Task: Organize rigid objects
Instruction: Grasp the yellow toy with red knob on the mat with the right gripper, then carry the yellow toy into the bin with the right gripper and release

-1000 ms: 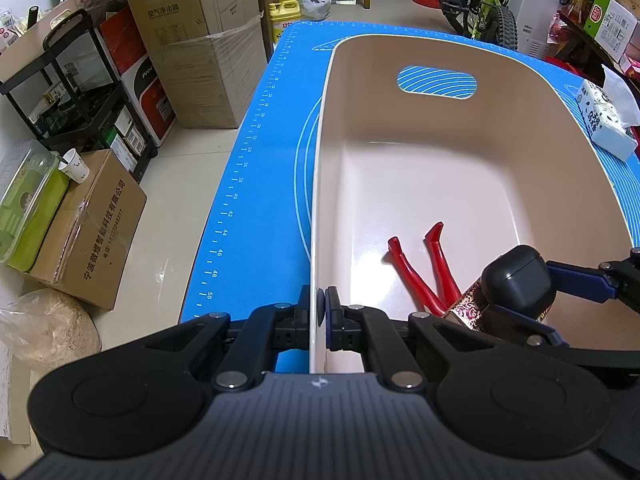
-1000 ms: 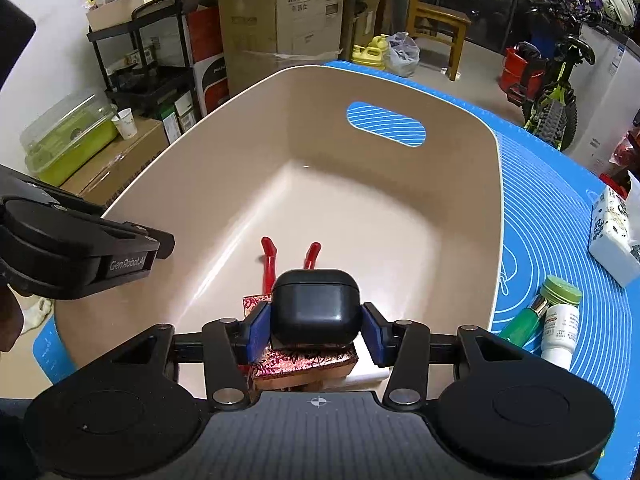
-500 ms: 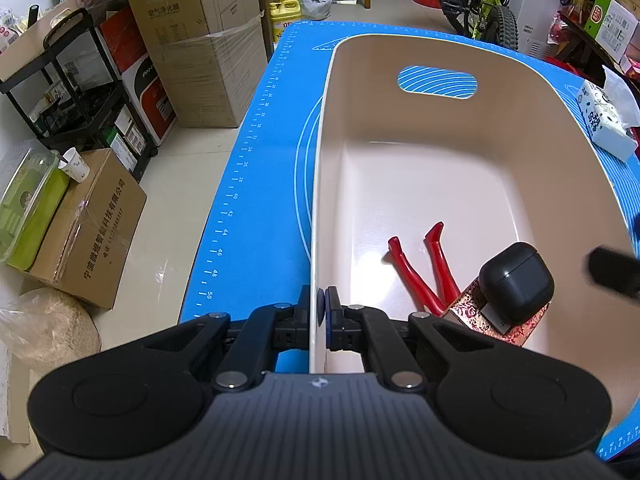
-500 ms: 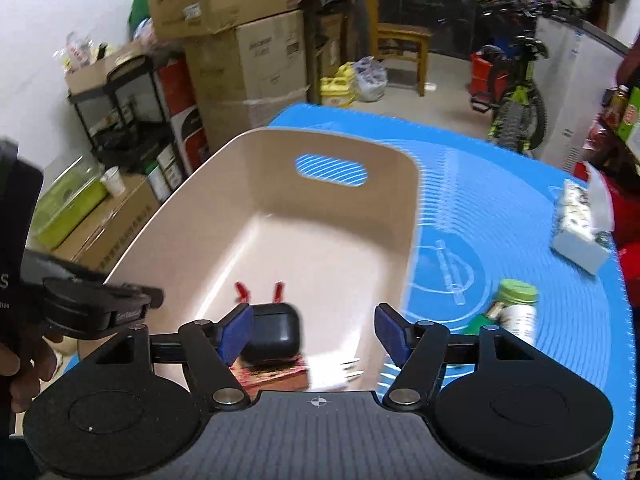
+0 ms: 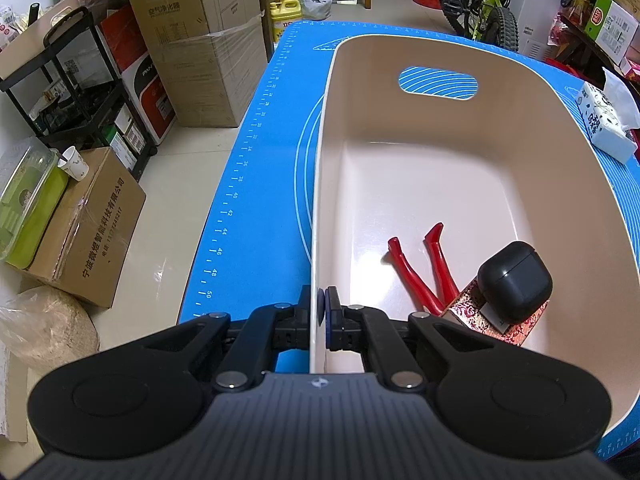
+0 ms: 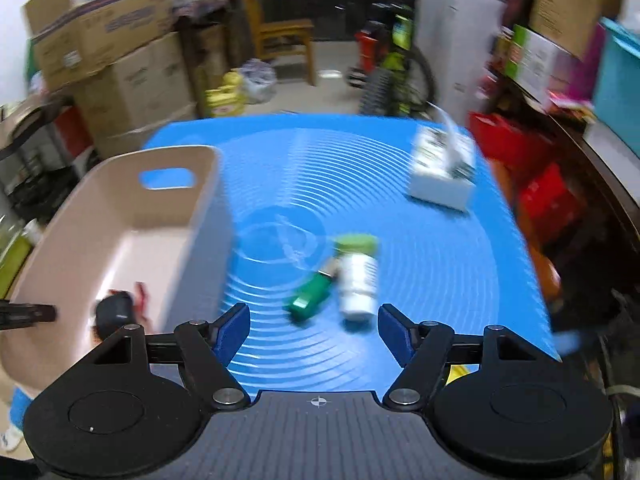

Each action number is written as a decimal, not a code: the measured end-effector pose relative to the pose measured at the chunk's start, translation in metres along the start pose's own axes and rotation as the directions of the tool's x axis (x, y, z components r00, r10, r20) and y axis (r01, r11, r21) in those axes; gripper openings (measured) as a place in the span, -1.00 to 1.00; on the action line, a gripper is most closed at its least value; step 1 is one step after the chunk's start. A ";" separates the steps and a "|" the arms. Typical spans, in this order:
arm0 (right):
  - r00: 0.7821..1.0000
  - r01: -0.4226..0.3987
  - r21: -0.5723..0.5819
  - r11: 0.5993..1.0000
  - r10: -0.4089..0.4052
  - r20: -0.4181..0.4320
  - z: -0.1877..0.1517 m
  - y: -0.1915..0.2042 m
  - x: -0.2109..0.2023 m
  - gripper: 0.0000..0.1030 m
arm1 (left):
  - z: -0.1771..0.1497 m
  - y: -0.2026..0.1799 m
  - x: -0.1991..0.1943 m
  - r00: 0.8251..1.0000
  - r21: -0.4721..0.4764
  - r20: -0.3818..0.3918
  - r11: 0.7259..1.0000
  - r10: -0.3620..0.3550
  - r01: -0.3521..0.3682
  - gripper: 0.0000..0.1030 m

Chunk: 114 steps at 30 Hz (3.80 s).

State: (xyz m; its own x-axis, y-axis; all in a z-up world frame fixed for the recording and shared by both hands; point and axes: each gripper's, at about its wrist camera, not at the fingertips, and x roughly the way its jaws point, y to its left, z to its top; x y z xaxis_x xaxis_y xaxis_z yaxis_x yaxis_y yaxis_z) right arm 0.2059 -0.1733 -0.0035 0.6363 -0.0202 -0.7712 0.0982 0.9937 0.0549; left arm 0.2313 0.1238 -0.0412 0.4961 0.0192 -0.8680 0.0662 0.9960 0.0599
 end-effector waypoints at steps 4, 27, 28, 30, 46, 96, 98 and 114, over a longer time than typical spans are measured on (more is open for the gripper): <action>0.997 0.063 0.051 0.997 -0.061 -0.050 -0.013 -0.030 0.007 0.49 | 0.000 0.001 0.001 1.000 -0.005 -0.002 1.000 -0.005 0.005 -0.87; 0.946 0.185 0.335 0.924 -0.075 -0.316 -0.053 -0.096 0.092 0.46 | 0.000 0.002 0.001 1.000 -0.004 0.000 1.000 0.000 0.000 -0.86; 0.944 0.188 0.332 0.924 -0.077 -0.320 -0.053 -0.096 0.095 0.38 | 0.000 0.002 0.001 1.000 -0.004 0.000 1.000 0.000 0.000 -0.86; 0.945 0.193 0.315 0.929 -0.090 -0.315 -0.054 -0.092 0.097 0.30 | 0.000 0.002 0.001 1.000 -0.004 0.000 1.000 0.000 0.000 -0.86; 0.961 0.164 0.205 0.965 -0.110 -0.252 -0.050 -0.074 0.084 -0.30 | 0.000 0.002 0.000 1.000 -0.006 0.000 1.000 0.000 0.000 -0.86; 0.948 -0.230 -0.301 0.925 0.283 0.145 0.016 0.157 0.016 -0.32 | 0.000 0.002 0.001 1.000 0.002 0.006 1.000 0.009 -0.009 -0.87; 0.952 -0.219 -0.323 0.921 0.274 0.134 0.014 0.164 0.020 -0.32 | 0.000 0.001 0.001 1.000 0.003 0.006 1.000 0.010 -0.010 -0.87; 0.965 -0.256 -0.301 0.919 0.261 -0.022 0.003 0.163 0.052 0.06 | 0.000 0.001 0.001 1.000 0.003 0.007 1.000 0.013 -0.013 -0.86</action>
State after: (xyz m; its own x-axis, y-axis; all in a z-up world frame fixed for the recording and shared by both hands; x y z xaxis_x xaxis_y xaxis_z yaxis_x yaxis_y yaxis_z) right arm 0.2576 -0.0127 -0.0331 0.6228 0.2427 -0.7438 -0.3025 0.9514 0.0571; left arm 0.2321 0.1245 -0.0424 0.5031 0.0312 -0.8637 0.0628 0.9954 0.0725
